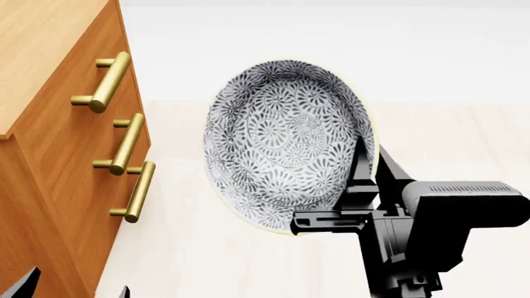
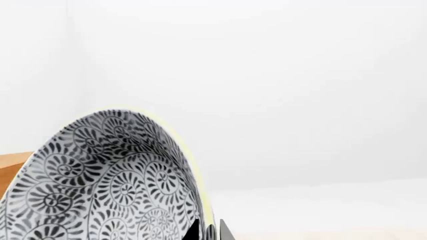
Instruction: Put the bowl on top of the cabinet.
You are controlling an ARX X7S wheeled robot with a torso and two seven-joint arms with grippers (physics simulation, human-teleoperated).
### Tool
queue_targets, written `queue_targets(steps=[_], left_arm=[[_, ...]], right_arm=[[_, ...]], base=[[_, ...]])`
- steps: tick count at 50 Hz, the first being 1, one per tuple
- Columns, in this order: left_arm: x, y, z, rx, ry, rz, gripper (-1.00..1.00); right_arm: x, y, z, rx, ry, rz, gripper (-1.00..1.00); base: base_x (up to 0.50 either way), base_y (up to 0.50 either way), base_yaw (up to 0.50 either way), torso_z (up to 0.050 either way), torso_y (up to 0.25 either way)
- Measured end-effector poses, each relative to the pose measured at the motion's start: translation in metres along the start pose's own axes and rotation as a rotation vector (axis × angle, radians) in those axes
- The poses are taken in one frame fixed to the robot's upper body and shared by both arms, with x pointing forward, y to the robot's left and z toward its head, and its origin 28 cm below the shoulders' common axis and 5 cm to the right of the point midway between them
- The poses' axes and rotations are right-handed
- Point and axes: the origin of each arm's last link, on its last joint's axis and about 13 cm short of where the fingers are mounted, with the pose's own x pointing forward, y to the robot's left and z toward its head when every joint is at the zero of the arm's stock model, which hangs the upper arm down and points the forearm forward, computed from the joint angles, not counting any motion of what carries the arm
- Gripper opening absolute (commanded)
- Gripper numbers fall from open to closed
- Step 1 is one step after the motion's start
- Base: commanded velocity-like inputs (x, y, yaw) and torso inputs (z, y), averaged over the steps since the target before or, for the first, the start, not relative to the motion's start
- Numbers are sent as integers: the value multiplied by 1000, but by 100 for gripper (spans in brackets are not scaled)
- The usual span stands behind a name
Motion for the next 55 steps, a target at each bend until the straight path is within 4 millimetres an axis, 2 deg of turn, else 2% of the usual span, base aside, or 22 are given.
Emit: queue_targets(steps=[19,38,55], left_arm=[[14,-8,31,50,-36,-77,100],[31,-10,60,64,2,-124,100],[44,-15,70,79,47,-155,100]], right_arm=[[0,2,-1,15,-23,90,-100],[-2,4,-4,28,-44,161,-100],[-3,5,-9,24,-49,179,-100]], base=[[0,0,0,0,0],[0,0,0,0,1],[0,0,0,0,1]])
